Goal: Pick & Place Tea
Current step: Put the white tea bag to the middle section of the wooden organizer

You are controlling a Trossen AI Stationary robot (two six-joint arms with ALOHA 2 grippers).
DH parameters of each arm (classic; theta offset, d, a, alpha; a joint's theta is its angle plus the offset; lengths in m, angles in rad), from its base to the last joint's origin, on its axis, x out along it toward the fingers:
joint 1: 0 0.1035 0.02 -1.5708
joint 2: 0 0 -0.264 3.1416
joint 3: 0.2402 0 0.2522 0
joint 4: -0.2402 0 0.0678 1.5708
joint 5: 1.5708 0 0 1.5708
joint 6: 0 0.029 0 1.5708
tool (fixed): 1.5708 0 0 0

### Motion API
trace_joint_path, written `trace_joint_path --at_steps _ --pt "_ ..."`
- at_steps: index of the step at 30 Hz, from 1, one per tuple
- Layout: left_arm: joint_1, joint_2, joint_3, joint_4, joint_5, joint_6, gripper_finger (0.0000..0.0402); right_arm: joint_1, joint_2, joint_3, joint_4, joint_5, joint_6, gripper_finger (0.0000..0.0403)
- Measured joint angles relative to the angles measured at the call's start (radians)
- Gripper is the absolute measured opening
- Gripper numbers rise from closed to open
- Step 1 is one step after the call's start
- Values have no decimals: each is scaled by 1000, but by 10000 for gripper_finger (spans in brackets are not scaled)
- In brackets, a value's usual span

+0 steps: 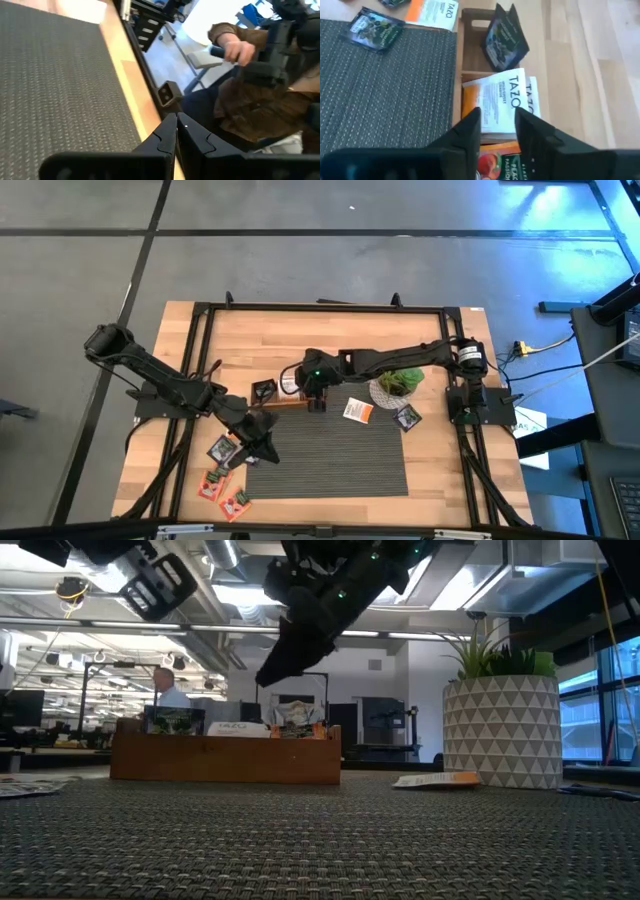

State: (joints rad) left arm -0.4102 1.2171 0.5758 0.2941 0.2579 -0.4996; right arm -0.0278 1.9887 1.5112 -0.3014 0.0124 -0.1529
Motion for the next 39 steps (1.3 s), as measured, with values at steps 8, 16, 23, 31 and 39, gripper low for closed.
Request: trace_joint_path --at_steps 8,16,23,31,39 --pt "6 0 0 -13 -33 -7 13 35 -82 0 -176 -64 75 159" --pt "9 32 0 7 -216 83 13 164 -107 -3 -466 -21 261 160" --pt "13 119 0 112 -215 173 13 283 -158 -167 -487 147 442 160" --pt "37 232 1 231 -222 186 13 389 -286 -399 -433 309 744 160" --pt "89 431 62 384 -201 283 13 447 -326 -582 -93 403 1078 160"
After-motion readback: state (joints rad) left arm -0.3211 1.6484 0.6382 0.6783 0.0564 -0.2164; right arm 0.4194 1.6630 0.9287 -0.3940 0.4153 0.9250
